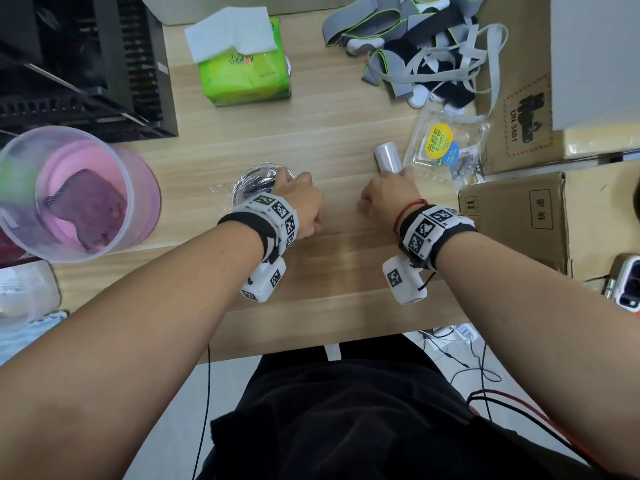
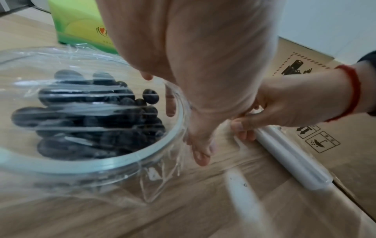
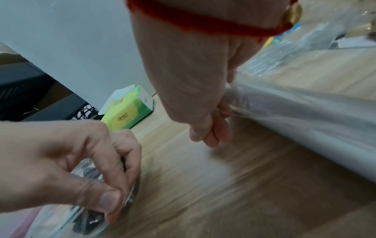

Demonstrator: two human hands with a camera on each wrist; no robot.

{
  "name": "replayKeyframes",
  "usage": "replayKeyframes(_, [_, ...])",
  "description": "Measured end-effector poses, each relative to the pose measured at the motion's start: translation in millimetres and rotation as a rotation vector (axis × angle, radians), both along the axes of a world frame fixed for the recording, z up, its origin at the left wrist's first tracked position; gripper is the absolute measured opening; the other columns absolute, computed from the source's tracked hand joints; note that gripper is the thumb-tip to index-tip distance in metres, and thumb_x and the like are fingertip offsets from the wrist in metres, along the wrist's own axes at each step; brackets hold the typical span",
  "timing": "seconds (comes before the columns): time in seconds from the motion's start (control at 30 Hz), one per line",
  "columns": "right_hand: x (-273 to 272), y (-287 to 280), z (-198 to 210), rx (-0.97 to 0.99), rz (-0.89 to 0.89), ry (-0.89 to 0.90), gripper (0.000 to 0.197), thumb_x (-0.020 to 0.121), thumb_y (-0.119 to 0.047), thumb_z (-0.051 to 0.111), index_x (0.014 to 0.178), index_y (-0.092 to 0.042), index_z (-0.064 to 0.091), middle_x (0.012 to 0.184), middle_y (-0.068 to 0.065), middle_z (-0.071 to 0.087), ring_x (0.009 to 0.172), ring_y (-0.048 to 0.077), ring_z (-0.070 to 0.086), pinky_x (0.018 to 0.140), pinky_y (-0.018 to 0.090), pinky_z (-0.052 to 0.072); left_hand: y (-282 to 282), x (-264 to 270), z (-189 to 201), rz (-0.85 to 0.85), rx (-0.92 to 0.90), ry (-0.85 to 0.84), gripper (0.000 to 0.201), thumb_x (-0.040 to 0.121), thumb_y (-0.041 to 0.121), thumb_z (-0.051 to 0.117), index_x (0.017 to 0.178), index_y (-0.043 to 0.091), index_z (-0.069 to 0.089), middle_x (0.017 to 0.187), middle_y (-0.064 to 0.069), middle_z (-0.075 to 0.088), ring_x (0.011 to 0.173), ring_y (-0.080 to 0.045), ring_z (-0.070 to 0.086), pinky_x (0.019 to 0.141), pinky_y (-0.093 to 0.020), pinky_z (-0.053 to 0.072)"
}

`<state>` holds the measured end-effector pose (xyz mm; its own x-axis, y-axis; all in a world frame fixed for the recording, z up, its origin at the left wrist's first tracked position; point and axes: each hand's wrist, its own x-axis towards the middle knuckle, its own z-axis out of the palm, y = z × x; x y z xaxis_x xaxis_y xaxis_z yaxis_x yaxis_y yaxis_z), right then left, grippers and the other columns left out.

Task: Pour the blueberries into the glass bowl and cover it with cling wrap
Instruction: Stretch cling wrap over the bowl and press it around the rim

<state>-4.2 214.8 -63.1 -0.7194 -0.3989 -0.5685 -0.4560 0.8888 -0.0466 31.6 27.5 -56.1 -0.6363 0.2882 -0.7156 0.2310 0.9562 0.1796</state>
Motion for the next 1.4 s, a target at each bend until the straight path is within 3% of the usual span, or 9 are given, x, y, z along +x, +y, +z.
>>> replayKeyframes(0.1, [-3.6,-0.2,-0.1,0.008,0.0,-0.004,0.025,0.094,-0.031,0.046,0.087,-0.02,0.067,0.092,0.004,0.069,0.092,0.027,0.06,0.096,0.042,0.03,0.7,0.1,3.7,0.01,0.032,0.032,0.006,0.083,0.037,0.07,0.077,0.038,0.071,0.1,0.014,0.058,0.112,-0.018,0.039,0.087,-0.041,0.02])
replayKeyframes(0.23, [-1.9,-5.1,0.3,-0.076,0.003,-0.022,0.027,0.088,-0.018,0.057,0.109,-0.031,0.068,0.113,-0.002,0.063,0.113,0.024,0.053,0.097,0.042,0.032,9.2,-1.3,10.4,-0.014,0.038,0.108,0.01,0.082,0.042,0.072,0.092,0.041,0.071,0.109,0.015,0.059,0.111,-0.016,0.041,0.093,-0.048,0.026])
replayKeyframes(0.4, [-2.7,-14.1,15.1,-0.207,-0.083,0.072,0.034,0.08,-0.022,0.063,0.113,-0.027,0.066,0.121,0.001,0.053,0.117,0.026,0.046,0.093,0.043,0.034,7.2,-4.1,20.8,0.162,0.155,0.087,0.058,0.063,0.076,0.071,0.111,0.044,0.066,0.124,0.013,0.05,0.124,-0.015,0.038,0.099,-0.047,0.024])
replayKeyframes(0.57, [-17.0,-36.4,34.1,-0.388,-0.235,-0.063,0.027,0.087,-0.026,0.059,0.112,-0.018,0.067,0.114,0.006,0.064,0.109,0.026,0.058,0.097,0.041,0.045,-22.8,-6.0,43.4,0.479,0.296,0.253,0.041,0.076,0.058,0.072,0.112,0.042,0.065,0.126,0.012,0.051,0.126,-0.013,0.039,0.095,-0.041,0.024])
replayKeyframes(0.67, [-18.1,-54.7,41.8,-0.39,-0.248,-0.184,0.031,0.093,-0.041,0.058,0.109,-0.017,0.069,0.103,0.003,0.07,0.097,0.022,0.062,0.086,0.03,0.047,-50.3,-5.1,43.0,0.704,0.294,0.334,0.023,0.089,0.044,0.063,0.111,0.038,0.066,0.123,0.006,0.054,0.124,-0.016,0.045,0.102,-0.041,0.03])
replayKeyframes(0.8, [-9.8,-71.6,38.4,-0.335,-0.188,-0.396,0.041,0.09,-0.052,0.061,0.105,-0.015,0.07,0.09,0.0,0.071,0.076,0.014,0.063,0.075,0.028,0.051,-83.4,10.0,31.3,0.896,0.208,0.309,0.033,0.093,0.036,0.06,0.125,0.028,0.058,0.126,-0.002,0.054,0.121,-0.024,0.052,0.105,-0.044,0.042])
replayKeyframes(0.9, [-5.0,-72.3,31.6,-0.29,-0.145,-0.41,0.03,0.088,-0.04,0.069,0.087,-0.01,0.074,0.074,0.002,0.073,0.066,0.012,0.065,0.072,0.027,0.055,-90.2,25.5,23.7,0.965,0.166,0.236,0.041,0.094,0.032,0.061,0.132,0.023,0.052,0.129,-0.005,0.053,0.119,-0.026,0.053,0.102,-0.039,0.044])
replayKeyframes(1.13, [-4.2,-64.2,17.9,-0.336,-0.278,-0.417,0.024,0.092,-0.03,0.063,0.075,-0.016,0.073,0.075,0.005,0.075,0.07,0.02,0.072,0.076,0.034,0.059,-88.3,39.2,17.3,1.022,0.171,0.23,0.047,0.091,0.001,0.058,0.132,0.024,0.059,0.118,-0.007,0.067,0.093,-0.024,0.06,0.087,-0.036,0.053])
replayKeyframes(1.4, [-3.1,-73.0,13.6,-0.261,-0.397,-0.386,0.025,0.093,-0.028,0.061,0.087,-0.012,0.078,0.071,0.002,0.065,0.072,0.019,0.059,0.065,0.027,0.049,-96.8,40.2,12.6,1.102,0.265,0.192,0.046,0.095,0.006,0.057,0.133,0.032,0.062,0.125,-0.004,0.068,0.109,-0.026,0.063,0.086,-0.021,0.042])
